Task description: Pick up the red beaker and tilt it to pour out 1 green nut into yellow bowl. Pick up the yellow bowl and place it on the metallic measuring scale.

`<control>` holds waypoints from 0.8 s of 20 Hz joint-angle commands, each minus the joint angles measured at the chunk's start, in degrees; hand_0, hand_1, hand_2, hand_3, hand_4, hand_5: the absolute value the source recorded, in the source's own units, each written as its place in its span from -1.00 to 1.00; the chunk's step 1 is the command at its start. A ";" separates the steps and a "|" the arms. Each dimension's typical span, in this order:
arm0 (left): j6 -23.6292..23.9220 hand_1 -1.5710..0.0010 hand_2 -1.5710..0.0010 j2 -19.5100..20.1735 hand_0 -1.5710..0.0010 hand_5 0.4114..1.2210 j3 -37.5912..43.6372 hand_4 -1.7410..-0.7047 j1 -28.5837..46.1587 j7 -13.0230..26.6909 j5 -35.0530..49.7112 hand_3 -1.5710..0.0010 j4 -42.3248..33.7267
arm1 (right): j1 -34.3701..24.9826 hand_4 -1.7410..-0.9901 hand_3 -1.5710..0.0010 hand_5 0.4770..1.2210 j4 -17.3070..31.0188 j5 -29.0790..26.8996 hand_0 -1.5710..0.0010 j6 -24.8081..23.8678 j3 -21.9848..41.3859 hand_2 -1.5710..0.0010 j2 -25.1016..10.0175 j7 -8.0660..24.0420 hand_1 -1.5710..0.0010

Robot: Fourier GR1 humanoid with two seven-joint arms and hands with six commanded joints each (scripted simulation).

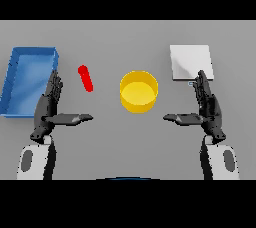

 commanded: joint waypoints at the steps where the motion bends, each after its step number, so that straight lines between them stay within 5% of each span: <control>1: 0.09 1.00 1.00 -0.09 1.00 -0.41 -0.07 0.04 0.01 -0.01 -0.04 1.00 -0.02 | 0.02 0.32 1.00 -0.45 -0.02 -0.04 1.00 -0.03 -0.03 1.00 -0.03 -0.01 1.00; 6: 0.88 1.00 1.00 -0.89 1.00 -0.41 -0.67 0.04 -0.32 0.42 -0.84 1.00 0.05 | 0.31 0.32 1.00 -0.45 -0.26 -0.41 1.00 0.33 -0.39 1.00 -0.61 -0.03 1.00; 7: 0.73 1.00 1.00 0.38 1.00 -0.41 -3.04 0.04 1.61 -0.29 -4.01 1.00 -2.35 | 2.30 0.32 1.00 -0.45 -2.24 5.33 1.00 -0.95 1.56 1.00 -3.24 -4.18 1.00; 9: 0.06 1.00 1.00 1.87 1.00 -0.41 -5.78 0.02 4.48 -0.05 -7.12 1.00 -6.18 | 5.16 0.34 1.00 -0.46 -4.75 11.71 1.00 -2.12 4.81 1.00 -4.70 -7.08 1.00; 12: -0.03 1.00 1.00 2.80 1.00 -0.39 -6.72 0.00 4.96 2.93 -8.29 1.00 -8.76 | 6.76 0.35 1.00 -0.46 -8.45 14.25 1.00 -2.73 6.56 1.00 -4.81 -5.75 1.00; 16: -0.67 1.00 1.00 3.12 1.00 -0.34 -7.22 -0.06 3.52 4.68 -9.02 1.00 -7.18 | 6.25 0.30 1.00 -0.45 -7.60 12.67 1.00 -1.20 6.23 1.00 -5.13 -5.57 1.00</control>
